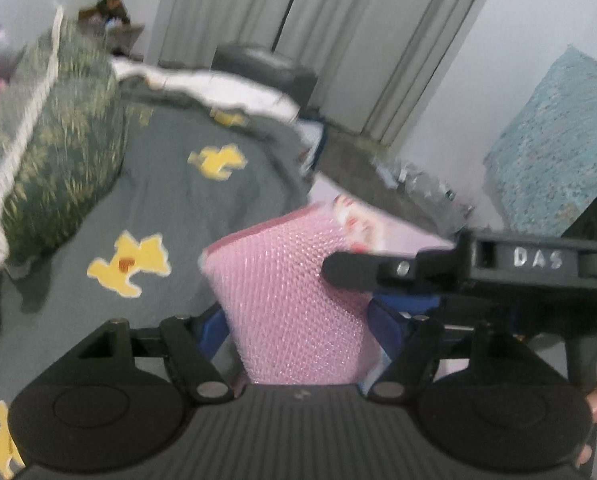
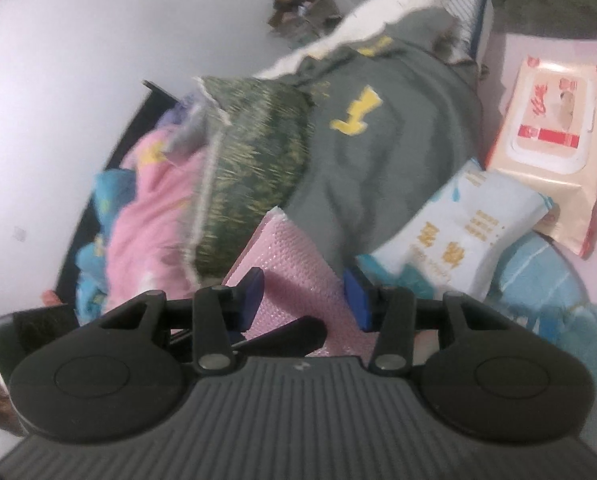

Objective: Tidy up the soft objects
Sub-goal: 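Reach the left tool to the pink mesh sponge and grasp it, then carry the pink sponge with the left tool into the cardboard box and release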

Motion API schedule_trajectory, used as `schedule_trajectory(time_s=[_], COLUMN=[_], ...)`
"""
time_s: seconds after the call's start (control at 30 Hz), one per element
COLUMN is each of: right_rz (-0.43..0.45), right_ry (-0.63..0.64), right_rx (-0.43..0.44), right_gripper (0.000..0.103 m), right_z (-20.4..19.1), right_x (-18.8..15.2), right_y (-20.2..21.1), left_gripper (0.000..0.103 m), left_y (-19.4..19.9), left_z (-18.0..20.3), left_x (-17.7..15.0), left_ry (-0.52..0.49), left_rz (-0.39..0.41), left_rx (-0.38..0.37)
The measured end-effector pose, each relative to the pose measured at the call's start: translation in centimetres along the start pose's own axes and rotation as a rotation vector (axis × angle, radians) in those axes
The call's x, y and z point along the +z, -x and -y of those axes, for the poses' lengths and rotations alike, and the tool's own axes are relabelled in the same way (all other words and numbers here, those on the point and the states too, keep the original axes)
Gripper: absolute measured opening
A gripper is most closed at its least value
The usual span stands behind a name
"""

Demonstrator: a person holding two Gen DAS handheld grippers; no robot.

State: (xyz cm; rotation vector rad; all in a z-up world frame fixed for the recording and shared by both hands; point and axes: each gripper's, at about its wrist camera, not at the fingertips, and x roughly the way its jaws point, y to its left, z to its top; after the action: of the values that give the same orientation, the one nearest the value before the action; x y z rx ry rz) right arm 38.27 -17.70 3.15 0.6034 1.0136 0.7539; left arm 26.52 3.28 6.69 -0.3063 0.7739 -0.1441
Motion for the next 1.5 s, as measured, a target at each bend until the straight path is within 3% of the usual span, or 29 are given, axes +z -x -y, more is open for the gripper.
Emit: schedule_trajectory(time_s=[0.17,0.33,0.57,0.7,0.87,1.1,1.23,1.5], right_rz=[0.051,0.144,0.291,0.348,0.353,0.386,0.41,0.38], right_ry=[-0.022,-0.109,-0.278,-0.404,-0.55,-0.706,-0.757,-0.72], right_rx=[0.025,0.026,-0.093,-0.157,-0.209,-0.182,-0.192,-0.297], right_gripper=[0.046,0.046,0.049,0.053,0.053,0.053,0.053,0.046], right_z=[-2.2,-1.1,4.3,9.5,16.7,25.3,28.0,28.2], right_x=[-2.0,-5.5,-12.0,-15.0,-16.9,-17.2,-18.2,-18.9], right_y=[6.9,15.9,28.8,33.9,35.3,33.0,33.0,33.8], left_gripper=[0.073,0.073,0.073,0.074,0.074,0.077,0.079,0.086], left_y=[4.2,6.0,2.5,-2.3,-9.2,-15.0,-14.6,-10.4], left_z=[6.1,12.7,23.7,28.7,32.1,33.9,33.5,31.3], left_x=[-1.1,-3.6,-8.1,-10.6,-12.5,-12.9,-12.6,-11.0], left_ry=[-0.087,-0.141,-0.257,-0.311,-0.356,-0.437,-0.435,-0.438], left_rz=[0.053,0.035,-0.114,-0.235,-0.343,-0.374,-0.377,-0.34], left_rx=[-0.012,-0.111,-0.298,-0.332,-0.28,-0.167,-0.203,-0.261])
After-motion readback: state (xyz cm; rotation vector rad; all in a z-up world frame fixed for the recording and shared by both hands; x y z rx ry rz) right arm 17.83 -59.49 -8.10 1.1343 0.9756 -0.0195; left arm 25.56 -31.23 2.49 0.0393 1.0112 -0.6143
